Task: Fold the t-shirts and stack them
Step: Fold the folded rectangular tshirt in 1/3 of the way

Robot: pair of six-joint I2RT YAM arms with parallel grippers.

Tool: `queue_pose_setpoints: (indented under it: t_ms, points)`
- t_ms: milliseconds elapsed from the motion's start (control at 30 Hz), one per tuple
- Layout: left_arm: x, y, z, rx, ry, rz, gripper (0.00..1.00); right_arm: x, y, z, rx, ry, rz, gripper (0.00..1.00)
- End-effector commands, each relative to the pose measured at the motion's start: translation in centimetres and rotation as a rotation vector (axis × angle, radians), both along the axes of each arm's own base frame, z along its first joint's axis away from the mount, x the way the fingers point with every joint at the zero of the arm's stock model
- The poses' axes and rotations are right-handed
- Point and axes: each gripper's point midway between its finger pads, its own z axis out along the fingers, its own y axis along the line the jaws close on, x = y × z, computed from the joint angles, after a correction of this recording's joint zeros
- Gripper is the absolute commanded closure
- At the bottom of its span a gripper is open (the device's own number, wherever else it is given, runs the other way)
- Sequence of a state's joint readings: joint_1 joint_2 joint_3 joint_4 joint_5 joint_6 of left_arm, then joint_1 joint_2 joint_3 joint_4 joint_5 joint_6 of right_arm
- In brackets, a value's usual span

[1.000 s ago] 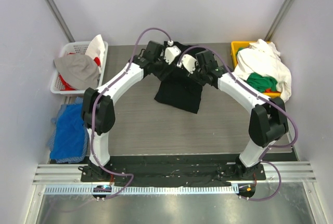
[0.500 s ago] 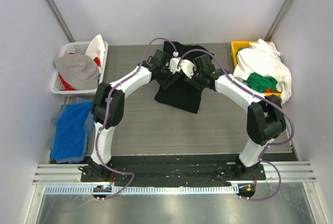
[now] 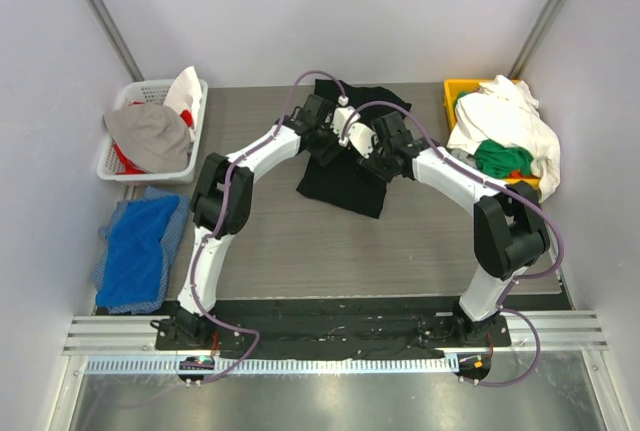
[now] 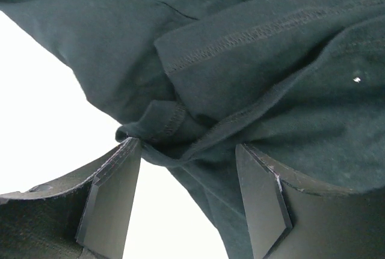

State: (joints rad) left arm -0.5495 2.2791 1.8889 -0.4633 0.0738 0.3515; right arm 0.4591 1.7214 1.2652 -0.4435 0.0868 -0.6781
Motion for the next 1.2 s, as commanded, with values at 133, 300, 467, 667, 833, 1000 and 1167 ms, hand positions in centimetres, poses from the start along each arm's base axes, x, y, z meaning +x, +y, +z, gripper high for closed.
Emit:
queue_pose_setpoints:
  t_ms: [133, 300, 467, 667, 833, 1000, 1167]
  points:
    - [4.1, 0.7, 5.3, -0.021, -0.214, 0.093, 0.31, 0.5, 0.7, -0.1, 0.024, -0.030, -0.007, 0.56]
    - [6.3, 1.5, 6.0, 0.002, -0.305, 0.172, 0.30, 0.5, 0.8, -0.2, 0.012, -0.038, -0.008, 0.56]
    - [8.2, 1.8, 5.8, 0.024, -0.357, 0.223, 0.30, 0.3, 0.7, 0.3, 0.012, -0.049, -0.016, 0.56]
    - [7.3, 2.2, 8.2, -0.005, -0.365, 0.241, 0.30, -0.1, 0.8, 0.2, 0.012, -0.045, -0.019, 0.56]
    - [3.6, 3.4, 9.6, -0.012, -0.316, 0.212, 0.30, -1.0, 1.6, 0.2, 0.025, -0.030, -0.008, 0.56]
    - [-1.1, 4.4, 8.6, 0.001, -0.198, 0.158, 0.30, -4.1, 3.4, 0.5, 0.008, -0.020, 0.053, 0.55]
    - [-5.7, 5.1, 6.5, 0.004, -0.060, 0.078, 0.30, -7.3, 4.2, -0.4, -0.007, 0.030, 0.087, 0.38]
